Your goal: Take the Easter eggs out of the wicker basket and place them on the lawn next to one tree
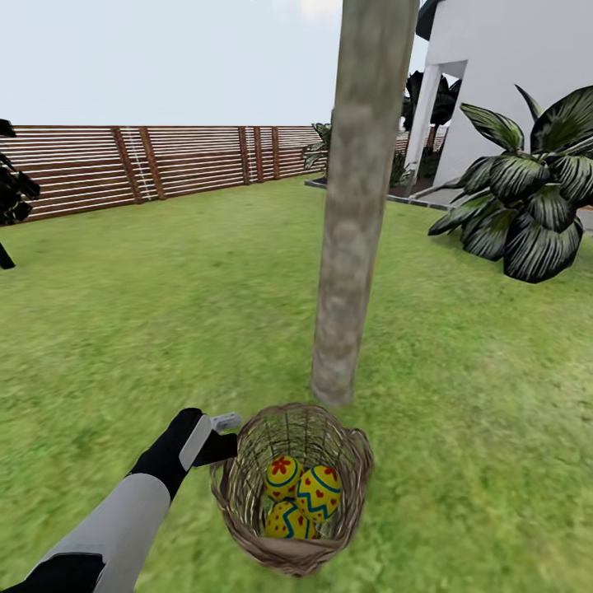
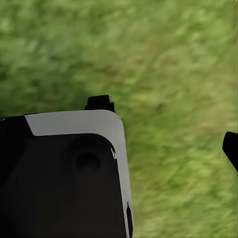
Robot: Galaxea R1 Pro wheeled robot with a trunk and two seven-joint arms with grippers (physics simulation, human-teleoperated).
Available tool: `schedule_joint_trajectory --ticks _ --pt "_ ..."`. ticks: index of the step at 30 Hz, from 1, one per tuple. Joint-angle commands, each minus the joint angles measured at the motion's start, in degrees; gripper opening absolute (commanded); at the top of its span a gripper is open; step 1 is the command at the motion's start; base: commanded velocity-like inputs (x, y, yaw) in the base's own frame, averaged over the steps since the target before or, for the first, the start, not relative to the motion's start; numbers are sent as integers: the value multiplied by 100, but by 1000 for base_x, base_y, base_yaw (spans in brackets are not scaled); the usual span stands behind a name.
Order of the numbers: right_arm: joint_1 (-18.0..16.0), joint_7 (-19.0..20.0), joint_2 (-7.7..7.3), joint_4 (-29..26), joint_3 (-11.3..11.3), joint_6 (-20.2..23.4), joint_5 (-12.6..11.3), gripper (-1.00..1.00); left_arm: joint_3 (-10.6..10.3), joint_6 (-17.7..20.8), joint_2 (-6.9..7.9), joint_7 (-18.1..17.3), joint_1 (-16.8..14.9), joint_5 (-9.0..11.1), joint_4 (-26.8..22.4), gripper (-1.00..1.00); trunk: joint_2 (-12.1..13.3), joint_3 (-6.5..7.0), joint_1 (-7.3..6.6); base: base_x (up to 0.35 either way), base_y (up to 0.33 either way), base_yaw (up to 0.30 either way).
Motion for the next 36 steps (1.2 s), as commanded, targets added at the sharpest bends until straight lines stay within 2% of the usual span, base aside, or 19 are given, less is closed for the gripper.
schedule_joint_trajectory --ticks 1,8,15,32,34,36 --pt "-9 10 -5 23 -49 -41 49 100 6 10 -2 56 -3 135 -7 -100 -4 -6 4 328 0 0" --pt "-9 10 -5 24 -49 -41 55 100 11 10 4 56 -3 135 -7 -100 -4 -6 4 328 0 7" --pt "-9 10 -5 27 -49 -50 55 100 12 10 7 56 -5 135 -7 -100 -4 -6 4 296 0 256" --pt "-9 10 -5 31 -49 -50 50 100 18 10 15 56 -12 135 -7 -100 -4 -6 4 4 0 283" --pt "-9 10 -5 32 -49 -50 47 100 12 10 100 52 -12 143 -7 -100 -4 -6 4 0 0 283" --pt "-9 10 -5 28 -49 -50 46 100 12 10 111 54 -12 144 -7 -100 -4 -6 4 0 0 282"
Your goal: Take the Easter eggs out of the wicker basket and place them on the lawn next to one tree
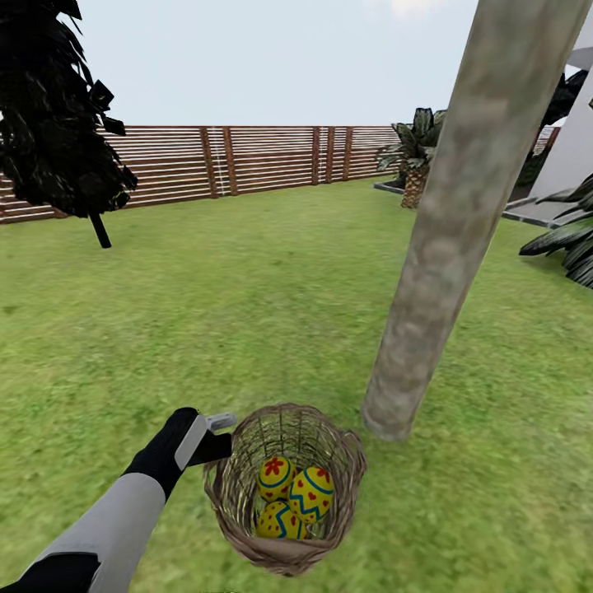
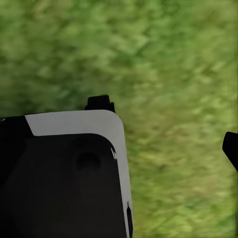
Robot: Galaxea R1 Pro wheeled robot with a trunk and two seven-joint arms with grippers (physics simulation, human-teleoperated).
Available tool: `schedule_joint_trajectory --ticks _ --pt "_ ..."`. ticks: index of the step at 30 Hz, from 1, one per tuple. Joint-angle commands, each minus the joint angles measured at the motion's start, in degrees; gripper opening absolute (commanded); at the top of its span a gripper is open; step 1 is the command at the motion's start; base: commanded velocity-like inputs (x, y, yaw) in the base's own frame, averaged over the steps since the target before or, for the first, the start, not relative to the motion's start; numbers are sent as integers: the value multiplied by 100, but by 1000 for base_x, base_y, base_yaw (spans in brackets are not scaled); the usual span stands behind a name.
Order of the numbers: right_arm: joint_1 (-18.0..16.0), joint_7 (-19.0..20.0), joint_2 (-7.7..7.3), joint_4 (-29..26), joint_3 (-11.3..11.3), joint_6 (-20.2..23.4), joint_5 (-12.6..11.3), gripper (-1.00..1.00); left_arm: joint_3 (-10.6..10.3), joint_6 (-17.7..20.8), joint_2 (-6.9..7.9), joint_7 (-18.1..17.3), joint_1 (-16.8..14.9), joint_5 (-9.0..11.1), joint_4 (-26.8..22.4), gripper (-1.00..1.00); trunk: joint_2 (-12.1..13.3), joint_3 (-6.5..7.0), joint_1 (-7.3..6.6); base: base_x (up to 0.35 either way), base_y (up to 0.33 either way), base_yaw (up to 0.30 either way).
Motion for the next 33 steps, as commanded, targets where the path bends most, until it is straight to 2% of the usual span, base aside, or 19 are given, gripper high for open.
schedule_joint_trajectory --ticks 1,5,22,33 --pt "-8 11 -6 27 -49 -37 47 100 8 -4 -2 51 -5 237 -6 -100 -4 -6 0 0 0 142" --pt "-8 11 -6 28 -49 -34 42 100 8 -5 -2 47 -5 238 -6 -100 -4 -6 0 106 0 22" --pt "-8 4 -31 46 -49 -34 20 100 9 -6 -2 47 -5 238 -6 -100 -4 -6 0 306 0 0" --pt "-8 3 -32 39 -49 -34 11 100 10 -5 0 47 -5 238 -6 -100 -4 -6 0 9 0 0"
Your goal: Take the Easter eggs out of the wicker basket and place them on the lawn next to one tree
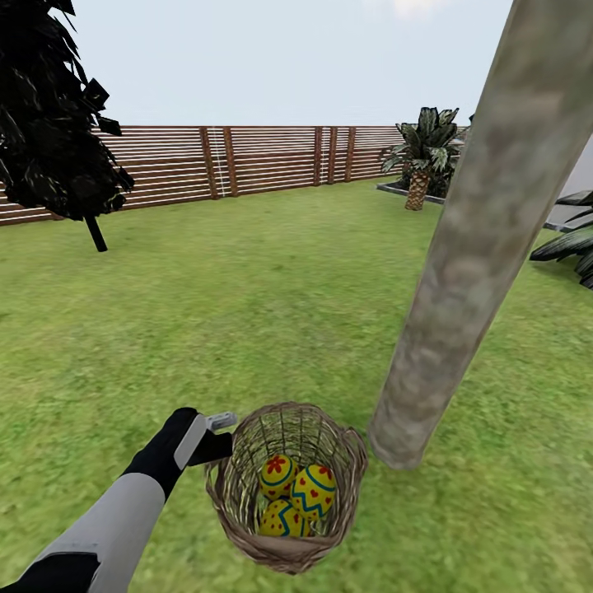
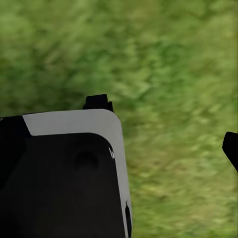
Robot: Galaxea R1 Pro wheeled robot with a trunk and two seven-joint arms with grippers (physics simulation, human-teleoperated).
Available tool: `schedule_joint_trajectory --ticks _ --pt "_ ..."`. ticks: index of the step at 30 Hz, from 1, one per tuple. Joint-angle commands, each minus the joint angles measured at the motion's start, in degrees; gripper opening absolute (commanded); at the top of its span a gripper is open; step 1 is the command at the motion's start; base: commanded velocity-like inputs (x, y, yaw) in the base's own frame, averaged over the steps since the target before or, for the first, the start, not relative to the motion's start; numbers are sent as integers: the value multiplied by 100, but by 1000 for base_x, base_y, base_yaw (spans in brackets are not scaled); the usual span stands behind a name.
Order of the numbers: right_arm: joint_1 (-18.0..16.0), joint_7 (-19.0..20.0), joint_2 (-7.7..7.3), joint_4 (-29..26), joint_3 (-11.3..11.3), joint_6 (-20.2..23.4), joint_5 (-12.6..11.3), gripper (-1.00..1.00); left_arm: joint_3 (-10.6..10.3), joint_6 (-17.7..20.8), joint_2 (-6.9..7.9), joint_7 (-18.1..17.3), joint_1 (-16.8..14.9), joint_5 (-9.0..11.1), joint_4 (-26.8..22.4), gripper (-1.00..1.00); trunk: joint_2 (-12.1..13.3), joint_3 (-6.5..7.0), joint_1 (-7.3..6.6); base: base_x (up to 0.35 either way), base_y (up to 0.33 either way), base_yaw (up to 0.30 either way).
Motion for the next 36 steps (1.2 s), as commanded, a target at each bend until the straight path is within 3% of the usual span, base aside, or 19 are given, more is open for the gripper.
schedule_joint_trajectory --ticks 1,6,23,29,30,32,33,35,36 --pt "-9 9 -5 24 -49 -43 46 100 5 10 2 56 -3 122 -7 -100 -4 -6 0 0 0 0" --pt "-9 9 -5 24 -49 -43 47 100 3 12 -3 56 -3 122 -7 -100 -4 -6 0 0 0 0" --pt "-9 13 -30 -70 -51 -35 94 100 -4 12 -3 56 -3 122 2 -100 677 300 -373 0 0 0" --pt "-26 78 -92 -1349 -73 81 28 100 3 12 -3 56 -3 122 -5 -100 918 407 -505 0 0 0" --pt "-26 78 -125 -1643 -80 277 19 100 3 12 -3 56 -3 122 -6 -100 958 425 -527 0 0 0" --pt "-27 335 -337 -2907 -96 2397 21 100 3 12 -3 56 -3 122 -7 -100 1038 461 -571 0 0 0" --pt "-27 964 -486 -3744 -105 3456 14 100 3 12 -3 56 -3 122 -7 -100 1078 479 -593 0 0 0" --pt "-30 2510 -742 -5194 -117 5028 7 100 3 14 -3 56 -3 122 -7 -100 1159 515 -637 0 0 0" --pt "-34 3313 -793 -6120 -124 5684 -82 100 3 14 -3 56 -3 122 -7 -100 1199 533 -659 0 0 0"
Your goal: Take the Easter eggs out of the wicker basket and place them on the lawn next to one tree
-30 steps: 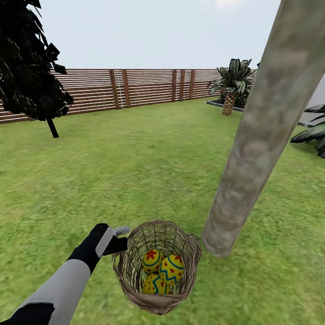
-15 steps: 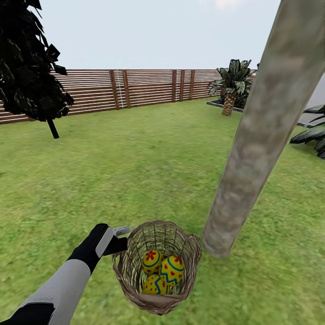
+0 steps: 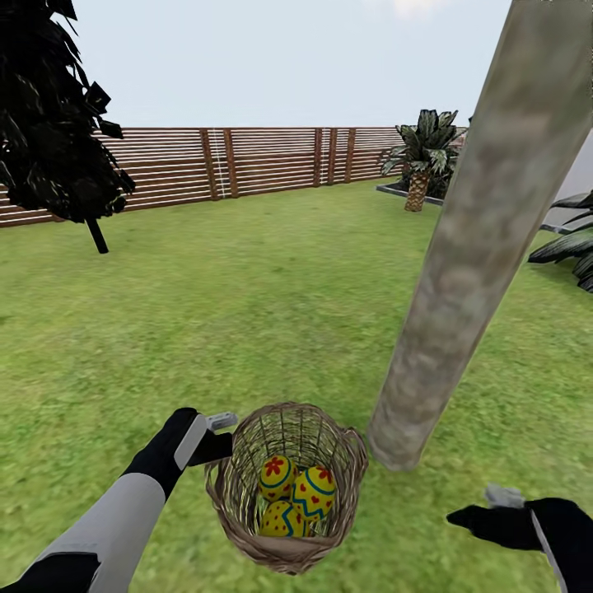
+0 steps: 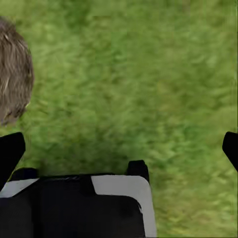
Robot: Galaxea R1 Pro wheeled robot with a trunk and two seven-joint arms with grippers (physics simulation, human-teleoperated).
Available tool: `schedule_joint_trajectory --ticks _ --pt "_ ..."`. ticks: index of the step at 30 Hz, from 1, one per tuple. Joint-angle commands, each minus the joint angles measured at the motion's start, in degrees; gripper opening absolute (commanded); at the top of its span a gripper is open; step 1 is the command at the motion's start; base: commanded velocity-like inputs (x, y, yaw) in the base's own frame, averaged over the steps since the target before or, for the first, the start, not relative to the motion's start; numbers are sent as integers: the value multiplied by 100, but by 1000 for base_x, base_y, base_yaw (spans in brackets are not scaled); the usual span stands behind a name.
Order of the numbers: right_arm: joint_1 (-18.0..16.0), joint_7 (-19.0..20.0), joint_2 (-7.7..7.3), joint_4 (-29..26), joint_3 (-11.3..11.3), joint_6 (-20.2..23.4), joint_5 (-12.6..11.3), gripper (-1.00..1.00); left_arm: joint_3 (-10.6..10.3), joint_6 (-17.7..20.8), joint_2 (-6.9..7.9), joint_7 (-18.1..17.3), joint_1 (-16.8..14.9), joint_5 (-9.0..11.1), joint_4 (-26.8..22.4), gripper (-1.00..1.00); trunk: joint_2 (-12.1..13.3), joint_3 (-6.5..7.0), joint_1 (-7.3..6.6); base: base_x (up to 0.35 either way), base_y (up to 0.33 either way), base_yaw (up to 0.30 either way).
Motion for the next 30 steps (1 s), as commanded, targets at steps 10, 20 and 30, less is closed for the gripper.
schedule_joint_trajectory --ticks 10,20,30 --pt "-63 1132 75 -1018 -898 323 -3624 100 -5 57 -32 48 38 -19 -49 -100 195 82 -109 0 0 0" --pt "-66 1155 137 -905 -912 96 -3625 100 -3 54 -45 47 49 -370 -145 -100 -206 -98 111 0 0 0" --pt "-66 1151 152 -868 -903 88 -3624 100 -1 54 -40 47 49 86 -149 -100 -607 -277 331 0 0 0"
